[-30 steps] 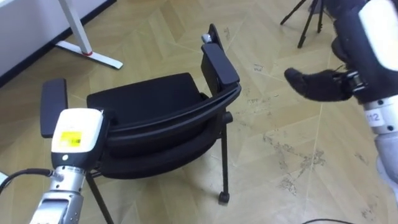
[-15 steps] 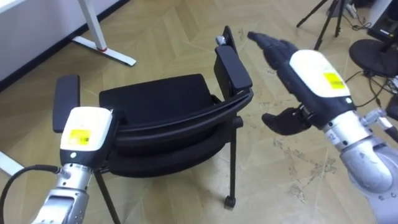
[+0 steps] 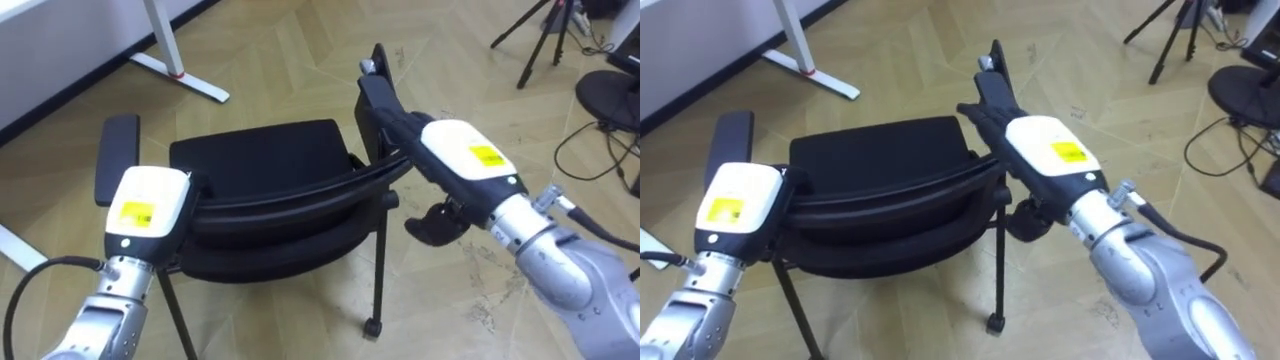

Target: Push chair

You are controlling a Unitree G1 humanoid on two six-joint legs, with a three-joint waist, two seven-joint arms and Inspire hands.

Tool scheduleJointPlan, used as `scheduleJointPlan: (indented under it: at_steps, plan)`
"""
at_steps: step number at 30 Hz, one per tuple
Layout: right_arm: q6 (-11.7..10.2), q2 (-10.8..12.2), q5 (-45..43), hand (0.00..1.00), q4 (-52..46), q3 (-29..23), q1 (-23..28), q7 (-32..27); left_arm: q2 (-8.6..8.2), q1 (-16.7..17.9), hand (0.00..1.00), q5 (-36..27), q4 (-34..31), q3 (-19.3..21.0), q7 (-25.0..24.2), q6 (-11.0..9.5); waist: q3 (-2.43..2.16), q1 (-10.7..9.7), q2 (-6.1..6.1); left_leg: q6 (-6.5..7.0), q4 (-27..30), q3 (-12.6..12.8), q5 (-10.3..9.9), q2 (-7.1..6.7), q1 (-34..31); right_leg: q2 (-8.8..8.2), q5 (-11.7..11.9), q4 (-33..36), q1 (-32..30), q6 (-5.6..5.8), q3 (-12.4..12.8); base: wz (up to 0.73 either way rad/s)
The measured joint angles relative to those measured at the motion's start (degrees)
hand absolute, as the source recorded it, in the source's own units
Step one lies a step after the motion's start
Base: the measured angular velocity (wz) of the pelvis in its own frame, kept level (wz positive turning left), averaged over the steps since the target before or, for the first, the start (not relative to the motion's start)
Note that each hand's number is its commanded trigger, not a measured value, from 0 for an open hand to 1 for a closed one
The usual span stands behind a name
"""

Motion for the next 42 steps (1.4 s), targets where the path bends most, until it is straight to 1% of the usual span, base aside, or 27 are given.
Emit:
scheduleJointPlan:
  at_steps: [4, 7, 11, 12, 15, 16, 18, 20, 22, 24, 26, 28, 30, 31, 35, 37, 39, 42]
  plan:
    - [0.35, 0.45, -2.86, 0.00, 4.51, 0.73, -2.55, -0.14, -0.05, -0.43, 1.00, 0.00, 0.08, -0.75, 0.00, 0.06, 0.01, 0.68, -0.02, 0.00, 0.00, -0.47, 0.00, -0.01, 0.01, -0.01, 0.00, -0.29, 0.18, 0.00, -0.83, 0.06]
    - [0.86, 0.61, -4.81, 0.00, 5.91, 0.74, -2.89, -1.31, -0.06, -0.89, 1.00, 0.00, 0.11, -1.64, 0.03, 0.23, 0.00, 1.29, 0.01, -0.01, 0.00, -0.96, 0.01, -0.05, -0.05, -0.04, 0.00, -0.72, 0.96, -0.01, -1.92, 0.09]
    - [0.98, 0.73, -5.17, 0.00, 6.79, 0.75, -3.01, -2.97, -0.27, -1.19, 1.00, 0.03, 0.08, -2.60, 0.28, 0.30, 0.01, 1.45, 0.13, -0.01, 0.01, -2.10, 0.01, -0.15, -0.05, -0.03, 0.00, -0.75, 1.20, -0.01, -3.01, 0.14]
    - [1.12, 1.02, -5.77, 0.00, 7.17, 0.78, -3.09, -3.77, -0.36, -1.27, 1.00, 0.04, 0.09, -2.83, 0.31, 0.29, 0.06, 1.61, 0.25, -0.01, 0.00, -2.12, 0.01, -0.17, -0.03, -0.03, 0.00, -0.75, 1.35, -0.01, -3.11, 0.06]
    - [1.30, 2.67, -9.02, 0.00, 9.87, 1.29, -3.85, -5.83, -0.58, -1.57, 1.00, 0.11, 0.10, -3.51, 0.37, 0.37, 0.03, 2.58, 0.51, -0.01, 0.00, -2.07, 0.01, -0.17, -0.01, -0.03, 0.00, -0.79, 1.41, -0.01, -3.03, -0.01]
    - [1.33, 2.86, -10.01, 0.00, 10.38, 1.73, -3.85, -6.20, -0.74, -1.63, 1.00, 0.11, 0.10, -3.83, 0.41, 0.50, 0.00, 2.82, 0.71, -0.01, -0.01, -2.07, 0.01, -0.18, -0.05, -0.03, 0.00, -0.79, 1.47, -0.01, -3.03, 0.00]
    - [1.30, 2.96, -11.63, 0.00, 10.66, 2.59, -3.90, -6.70, -0.75, -1.60, 1.00, 0.18, 0.08, -4.18, 0.39, 0.55, -0.03, 2.97, 1.03, -0.01, -0.01, -2.14, 0.01, -0.19, -0.10, -0.04, 0.00, -0.78, 1.48, -0.01, -3.08, 0.00]
    - [1.25, 3.59, -12.38, 0.00, 11.54, 2.87, -4.17, -7.34, -0.83, -1.59, 1.00, 0.18, -0.03, -4.35, 0.21, 0.62, -0.09, 3.08, 1.25, -0.01, -0.03, -2.34, 0.01, -0.19, -0.16, -0.04, 0.00, -0.77, 1.58, 0.00, -3.16, 0.02]
    - [1.22, 4.92, -13.03, 0.00, 14.75, 2.84, -5.46, -8.63, -1.14, -1.49, 1.00, 0.21, -0.04, -4.39, 0.04, 0.65, -0.11, 3.07, 1.31, 0.00, -0.07, -2.96, 0.01, -0.21, 0.12, -0.02, 0.00, -0.74, 1.98, 0.00, -3.43, 0.07]
    - [1.38, 5.14, -14.42, 0.00, 16.81, 2.75, -6.32, -9.44, -1.65, -1.65, 1.00, 0.65, -0.03, -4.51, -0.35, 0.75, -0.12, 2.85, 1.28, 0.00, -0.12, -3.96, 0.01, -0.37, 0.21, -0.06, 0.00, -0.76, 2.08, 0.00, -4.15, 0.19]
    - [1.60, 5.37, -16.09, 0.00, 16.86, 2.77, -6.40, -10.28, -2.07, -1.77, 1.00, 0.89, -0.04, -4.61, -0.32, 0.74, -0.12, 2.90, 1.28, 0.00, -0.25, -4.08, 0.01, -0.44, 0.15, -0.09, 0.00, -0.81, 2.22, 0.00, -4.62, 0.14]
    - [1.83, 6.72, -16.99, 0.00, 18.05, 2.84, -6.39, -11.73, -2.09, -2.04, 1.00, 0.88, -0.04, -5.20, -0.40, 0.76, -0.12, 2.88, 1.23, 0.00, -0.25, -4.79, 0.01, -0.59, 0.10, -0.16, 0.00, -0.81, 2.45, 0.00, -5.15, 0.13]
    - [1.93, 7.49, -17.71, 0.00, 19.76, 2.95, -6.39, -12.34, -2.18, -2.58, 1.00, 0.88, -0.04, -5.83, -0.67, 0.76, -0.11, 2.91, 1.22, 0.00, -0.42, -5.38, 0.01, -0.74, -0.03, -0.23, 0.00, -0.77, 2.50, 0.00, -5.67, 0.17]
    - [1.95, 7.72, -18.45, 0.00, 20.63, 3.01, -6.39, -12.39, -2.17, -2.95, 1.00, 0.88, -0.05, -6.35, -0.67, 0.79, -0.11, 3.09, 1.20, 0.00, -0.66, -5.43, 0.01, -0.80, -0.05, -0.29, 0.00, -0.78, 2.47, 0.00, -6.28, 0.13]
    - [2.43, 8.38, -20.45, 0.00, 21.45, 3.62, -6.40, -13.12, -2.17, -3.47, 1.00, 0.88, -0.07, -7.01, -0.67, 0.68, -0.18, 4.02, 0.80, 0.00, -0.73, -5.47, 0.01, -0.88, -0.11, -0.39, 0.00, -0.73, 2.33, 0.00, -6.69, 0.01]
    - [2.41, 8.42, -20.37, 0.00, 21.61, 5.32, -6.41, -13.93, -2.14, -3.66, 1.00, 0.89, -0.08, -7.42, -0.72, 0.82, -0.31, 4.39, 0.44, 0.01, -0.72, -5.72, 0.01, -0.86, -0.04, -0.38, 0.00, -0.75, 2.39, 0.00, -7.06, 0.00]
    - [2.40, 8.58, -20.44, 0.00, 22.17, 6.19, -6.41, -14.74, -2.13, -3.83, 1.00, 0.89, -0.08, -7.73, -0.86, 0.94, -0.30, 4.39, 0.39, 0.01, -0.73, -6.05, 0.01, -0.87, 0.04, -0.39, 0.00, -0.71, 2.59, -0.01, -7.67, 0.06]
    - [2.35, 8.94, -20.52, 0.00, 23.19, 6.29, -6.67, -15.46, -2.08, -4.08, 1.00, 1.28, -0.03, -7.73, -0.89, 0.90, -0.18, 4.39, -0.02, 0.01, -0.71, -6.19, 0.01, -0.87, 0.13, -0.37, 0.00, -0.88, 2.87, 0.00, -7.81, 0.05]
